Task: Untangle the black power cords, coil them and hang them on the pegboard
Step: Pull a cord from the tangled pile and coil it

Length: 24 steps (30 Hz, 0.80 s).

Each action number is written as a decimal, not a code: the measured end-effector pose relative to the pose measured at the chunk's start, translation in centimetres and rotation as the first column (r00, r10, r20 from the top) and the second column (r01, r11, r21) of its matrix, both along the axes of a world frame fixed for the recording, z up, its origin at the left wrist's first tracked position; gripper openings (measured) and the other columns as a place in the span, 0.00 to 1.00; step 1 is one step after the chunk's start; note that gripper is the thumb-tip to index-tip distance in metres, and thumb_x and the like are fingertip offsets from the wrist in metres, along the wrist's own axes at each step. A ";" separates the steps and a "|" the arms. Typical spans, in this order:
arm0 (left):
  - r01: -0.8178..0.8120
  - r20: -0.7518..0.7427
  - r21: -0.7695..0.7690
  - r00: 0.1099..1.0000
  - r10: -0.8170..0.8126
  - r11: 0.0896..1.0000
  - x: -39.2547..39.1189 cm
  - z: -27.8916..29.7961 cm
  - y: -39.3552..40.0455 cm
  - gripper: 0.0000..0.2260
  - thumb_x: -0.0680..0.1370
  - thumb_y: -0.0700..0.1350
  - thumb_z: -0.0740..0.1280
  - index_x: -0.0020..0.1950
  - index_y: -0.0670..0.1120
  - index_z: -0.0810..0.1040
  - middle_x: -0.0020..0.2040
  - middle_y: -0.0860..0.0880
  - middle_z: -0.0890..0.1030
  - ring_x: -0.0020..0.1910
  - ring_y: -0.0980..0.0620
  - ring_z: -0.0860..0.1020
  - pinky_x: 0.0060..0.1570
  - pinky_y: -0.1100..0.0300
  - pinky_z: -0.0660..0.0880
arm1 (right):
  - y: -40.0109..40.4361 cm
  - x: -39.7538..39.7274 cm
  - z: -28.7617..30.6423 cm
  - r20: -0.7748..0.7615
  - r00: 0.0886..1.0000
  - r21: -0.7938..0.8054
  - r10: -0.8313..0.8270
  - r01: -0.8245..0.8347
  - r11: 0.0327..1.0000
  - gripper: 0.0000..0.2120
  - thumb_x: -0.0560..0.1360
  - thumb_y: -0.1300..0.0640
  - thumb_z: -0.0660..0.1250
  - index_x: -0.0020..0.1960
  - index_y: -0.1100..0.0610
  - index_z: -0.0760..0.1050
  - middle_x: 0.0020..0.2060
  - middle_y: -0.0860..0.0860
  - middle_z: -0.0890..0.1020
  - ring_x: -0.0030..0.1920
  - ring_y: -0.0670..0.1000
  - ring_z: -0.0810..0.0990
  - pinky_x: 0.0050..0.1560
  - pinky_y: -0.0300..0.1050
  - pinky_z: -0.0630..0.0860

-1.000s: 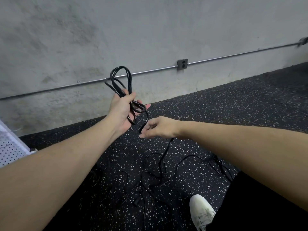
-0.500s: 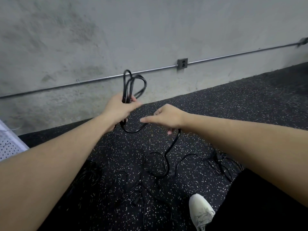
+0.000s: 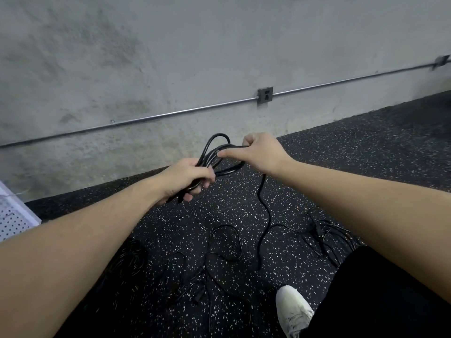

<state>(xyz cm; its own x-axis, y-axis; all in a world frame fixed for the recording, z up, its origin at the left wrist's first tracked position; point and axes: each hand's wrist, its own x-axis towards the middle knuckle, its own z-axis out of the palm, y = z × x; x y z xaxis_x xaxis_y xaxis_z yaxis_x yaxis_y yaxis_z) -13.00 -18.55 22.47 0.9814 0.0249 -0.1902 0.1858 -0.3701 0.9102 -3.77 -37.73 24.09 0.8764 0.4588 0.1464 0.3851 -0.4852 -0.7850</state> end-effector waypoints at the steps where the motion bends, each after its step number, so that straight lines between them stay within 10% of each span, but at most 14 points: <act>1: -0.012 0.001 -0.073 1.000 0.012 0.997 0.2 0.1 -0.1 0.05 0.81 0.42 0.66 0.46 0.43 0.75 0.36 0.47 0.76 0.27 0.54 0.68 0.22 0.64 0.63 | 0.0 0.1 0.0 -0.004 1.000 0.043 -0.017 0.017 0.999 0.26 0.66 0.36 0.78 0.36 0.51 0.66 0.27 0.47 0.69 0.27 0.47 0.64 0.30 0.44 0.60; 5: -0.006 -0.029 -0.254 1.000 -0.002 0.967 0.3 -0.1 -0.1 0.10 0.83 0.44 0.62 0.43 0.42 0.71 0.39 0.45 0.78 0.29 0.53 0.69 0.21 0.63 0.66 | 0.0 0.6 0.0 -0.242 0.963 0.389 0.115 -0.012 0.921 0.15 0.76 0.46 0.73 0.49 0.56 0.73 0.29 0.48 0.70 0.28 0.47 0.66 0.30 0.42 0.64; 16: -0.082 -0.028 -0.423 0.997 0.077 0.903 0.5 -0.8 -1.8 0.09 0.77 0.47 0.66 0.44 0.42 0.74 0.37 0.47 0.74 0.27 0.55 0.66 0.19 0.64 0.61 | 1.6 -1.2 0.2 -0.601 0.753 0.549 0.267 0.147 0.823 0.13 0.82 0.45 0.63 0.51 0.55 0.76 0.46 0.55 0.83 0.47 0.56 0.81 0.62 0.59 0.78; 21: -0.019 -0.012 -0.553 1.000 0.014 0.833 0.1 -0.5 -2.7 0.06 0.81 0.37 0.63 0.52 0.48 0.75 0.39 0.48 0.76 0.30 0.55 0.67 0.23 0.65 0.61 | 3.5 -1.8 0.4 -0.581 0.789 0.675 0.199 0.330 0.660 0.11 0.80 0.54 0.69 0.47 0.61 0.74 0.32 0.51 0.76 0.33 0.50 0.82 0.45 0.52 0.81; 24: 0.052 -0.011 -0.630 0.997 -0.075 0.775 -0.5 -0.1 -3.0 0.11 0.73 0.36 0.65 0.54 0.46 0.79 0.46 0.46 0.79 0.34 0.53 0.72 0.26 0.63 0.68 | 3.0 -0.7 0.5 -0.604 0.780 0.603 0.163 0.314 0.734 0.14 0.81 0.48 0.67 0.45 0.59 0.74 0.23 0.47 0.73 0.25 0.47 0.76 0.45 0.50 0.78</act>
